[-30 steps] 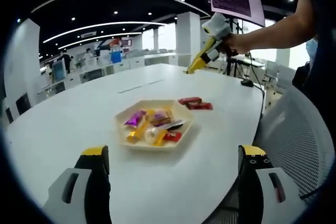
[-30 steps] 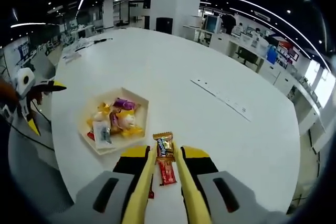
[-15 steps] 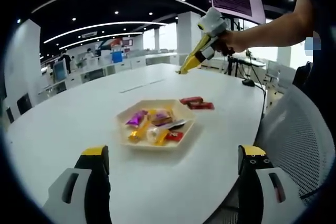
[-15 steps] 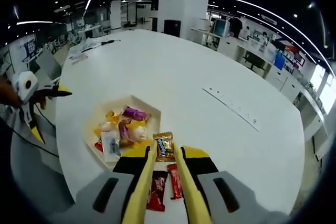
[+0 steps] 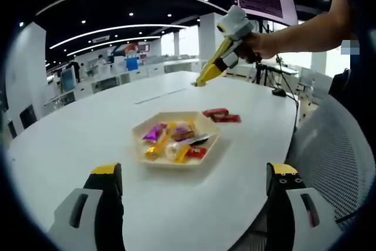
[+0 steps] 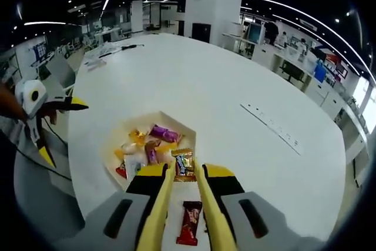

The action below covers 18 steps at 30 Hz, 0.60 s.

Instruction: Place the target food into the container with the food tongs after gripping and lifting it, then release it inside without dropping or visibly crushing the food.

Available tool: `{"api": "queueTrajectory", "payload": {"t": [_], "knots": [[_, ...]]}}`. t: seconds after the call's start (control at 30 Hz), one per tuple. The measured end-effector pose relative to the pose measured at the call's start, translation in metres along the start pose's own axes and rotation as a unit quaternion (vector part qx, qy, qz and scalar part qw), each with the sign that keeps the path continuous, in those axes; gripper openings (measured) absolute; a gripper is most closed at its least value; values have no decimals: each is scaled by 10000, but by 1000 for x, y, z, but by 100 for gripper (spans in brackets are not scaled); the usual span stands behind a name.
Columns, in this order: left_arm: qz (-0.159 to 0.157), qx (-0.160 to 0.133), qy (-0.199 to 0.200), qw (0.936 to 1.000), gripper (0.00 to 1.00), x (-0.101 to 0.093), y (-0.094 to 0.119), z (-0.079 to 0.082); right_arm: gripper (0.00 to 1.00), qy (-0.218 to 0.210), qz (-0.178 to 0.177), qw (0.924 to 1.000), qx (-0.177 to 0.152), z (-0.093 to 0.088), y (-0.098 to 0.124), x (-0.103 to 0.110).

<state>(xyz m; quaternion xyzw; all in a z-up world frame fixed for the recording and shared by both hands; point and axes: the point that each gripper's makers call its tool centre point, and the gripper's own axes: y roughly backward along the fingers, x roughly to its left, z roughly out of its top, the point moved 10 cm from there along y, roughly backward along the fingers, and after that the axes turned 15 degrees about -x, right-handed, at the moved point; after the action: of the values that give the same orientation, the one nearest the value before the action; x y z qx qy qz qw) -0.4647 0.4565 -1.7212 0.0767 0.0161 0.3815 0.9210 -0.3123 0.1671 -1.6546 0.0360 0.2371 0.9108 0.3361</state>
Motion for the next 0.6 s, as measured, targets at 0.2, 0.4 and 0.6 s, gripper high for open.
{"api": "queueTrajectory", "payload": {"t": [0.2,0.4,0.6], "knots": [[-21,4,3,10000,99,-1,0,0,22,57,134,9999,8,3,-6,11],[-33,10,-11,10000,99,-1,0,-1,22,105,267,9996,7,7,-13,23],[-6,2,-12,10000,99,0,0,-1,22,149,462,9988,14,11,-23,36]]}}
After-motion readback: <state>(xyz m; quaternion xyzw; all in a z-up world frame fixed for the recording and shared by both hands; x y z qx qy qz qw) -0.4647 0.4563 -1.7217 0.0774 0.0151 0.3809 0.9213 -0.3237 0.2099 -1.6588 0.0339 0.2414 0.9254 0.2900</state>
